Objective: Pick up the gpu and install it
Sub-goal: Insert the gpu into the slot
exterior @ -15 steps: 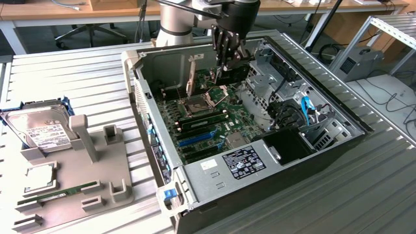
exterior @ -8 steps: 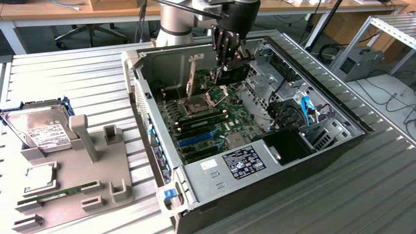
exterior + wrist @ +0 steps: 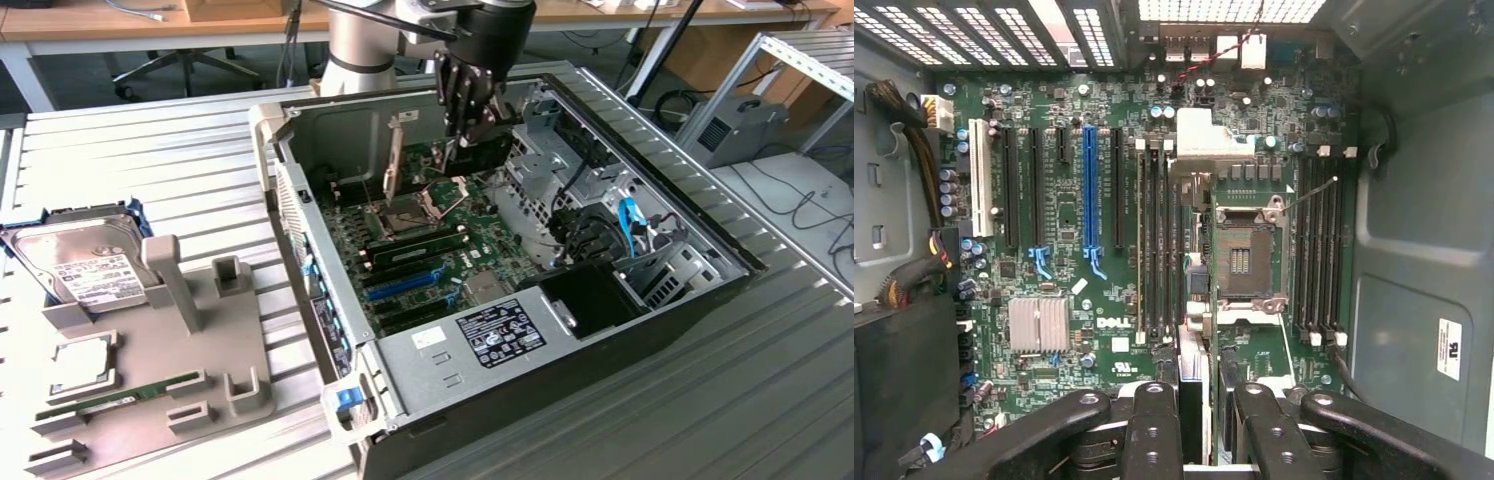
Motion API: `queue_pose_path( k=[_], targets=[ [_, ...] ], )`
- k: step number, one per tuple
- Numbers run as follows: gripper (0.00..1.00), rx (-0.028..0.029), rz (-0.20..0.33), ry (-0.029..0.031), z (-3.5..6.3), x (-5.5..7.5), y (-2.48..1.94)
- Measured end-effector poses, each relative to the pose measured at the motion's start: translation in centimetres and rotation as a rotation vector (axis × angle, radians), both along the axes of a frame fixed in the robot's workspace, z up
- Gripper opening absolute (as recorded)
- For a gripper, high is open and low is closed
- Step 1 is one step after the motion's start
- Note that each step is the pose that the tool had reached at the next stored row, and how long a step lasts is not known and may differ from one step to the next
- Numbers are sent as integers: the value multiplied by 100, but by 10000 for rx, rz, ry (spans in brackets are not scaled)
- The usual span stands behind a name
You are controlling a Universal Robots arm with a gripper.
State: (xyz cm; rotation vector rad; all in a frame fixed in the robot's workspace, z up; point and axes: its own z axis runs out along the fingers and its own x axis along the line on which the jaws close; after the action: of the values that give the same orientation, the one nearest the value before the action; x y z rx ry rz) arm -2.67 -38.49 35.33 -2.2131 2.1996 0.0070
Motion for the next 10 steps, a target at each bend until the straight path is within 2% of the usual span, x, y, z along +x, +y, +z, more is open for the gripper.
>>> queue_pose_path(
  k=[10],
  targets=[
    [26,-1,-1,1,0,-1,-74]
  ],
)
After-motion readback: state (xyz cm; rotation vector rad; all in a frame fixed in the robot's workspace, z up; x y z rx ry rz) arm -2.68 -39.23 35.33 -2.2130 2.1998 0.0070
